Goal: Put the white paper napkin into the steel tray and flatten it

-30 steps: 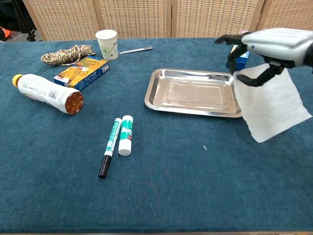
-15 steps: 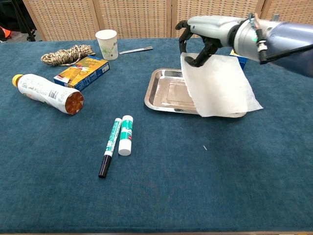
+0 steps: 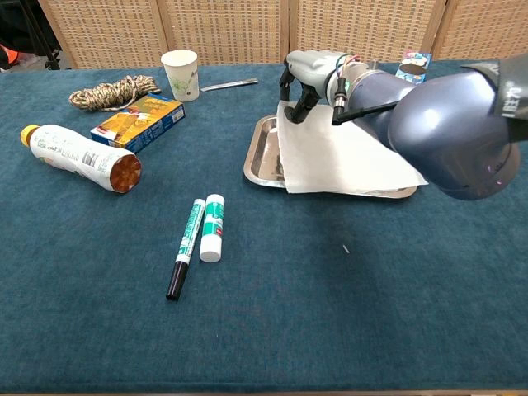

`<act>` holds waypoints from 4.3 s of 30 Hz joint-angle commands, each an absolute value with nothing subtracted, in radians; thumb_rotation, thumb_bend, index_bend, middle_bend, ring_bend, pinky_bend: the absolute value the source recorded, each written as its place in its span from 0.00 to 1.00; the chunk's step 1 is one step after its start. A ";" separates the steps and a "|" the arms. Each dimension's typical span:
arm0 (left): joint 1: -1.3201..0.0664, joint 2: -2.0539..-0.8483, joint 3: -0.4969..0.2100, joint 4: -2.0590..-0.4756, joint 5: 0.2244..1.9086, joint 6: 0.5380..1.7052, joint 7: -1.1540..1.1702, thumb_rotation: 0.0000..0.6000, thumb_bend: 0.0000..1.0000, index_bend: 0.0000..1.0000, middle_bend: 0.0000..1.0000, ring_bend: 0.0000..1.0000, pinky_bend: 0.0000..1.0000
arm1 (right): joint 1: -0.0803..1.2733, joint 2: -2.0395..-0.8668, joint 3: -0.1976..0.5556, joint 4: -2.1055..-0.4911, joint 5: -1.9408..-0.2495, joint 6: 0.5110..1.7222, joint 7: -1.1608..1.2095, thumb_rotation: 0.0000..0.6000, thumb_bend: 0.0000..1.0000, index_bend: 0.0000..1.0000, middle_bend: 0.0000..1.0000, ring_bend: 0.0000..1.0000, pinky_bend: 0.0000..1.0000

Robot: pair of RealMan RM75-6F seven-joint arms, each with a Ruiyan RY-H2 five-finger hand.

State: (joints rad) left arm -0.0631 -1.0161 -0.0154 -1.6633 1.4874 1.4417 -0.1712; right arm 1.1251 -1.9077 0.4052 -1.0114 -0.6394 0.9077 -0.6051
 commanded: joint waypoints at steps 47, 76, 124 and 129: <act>-0.080 -1.006 -0.034 -1.663 1.432 1.399 -0.194 1.00 0.00 0.00 0.00 0.00 0.00 | 1.296 -2.253 0.649 -0.409 -0.704 0.930 -0.350 1.00 0.00 0.02 0.00 0.00 0.00; -0.067 -1.027 -0.001 -1.678 1.508 1.438 -0.131 1.00 0.00 0.00 0.00 0.00 0.00 | 0.868 -1.630 0.408 -1.374 -0.811 0.922 -0.438 1.00 0.10 0.08 0.00 0.00 0.00; -0.074 -1.050 0.009 -1.692 1.507 1.426 -0.060 1.00 0.00 0.00 0.00 0.00 0.00 | 0.792 -1.414 0.070 -1.465 -1.084 0.833 -0.473 1.00 1.00 0.29 0.13 0.00 0.00; -0.074 -1.050 0.009 -1.692 1.505 1.425 -0.062 1.00 0.00 0.00 0.00 0.00 0.00 | 0.794 -1.433 0.063 -1.455 -1.083 0.833 -0.488 1.00 1.00 0.29 0.13 0.00 0.00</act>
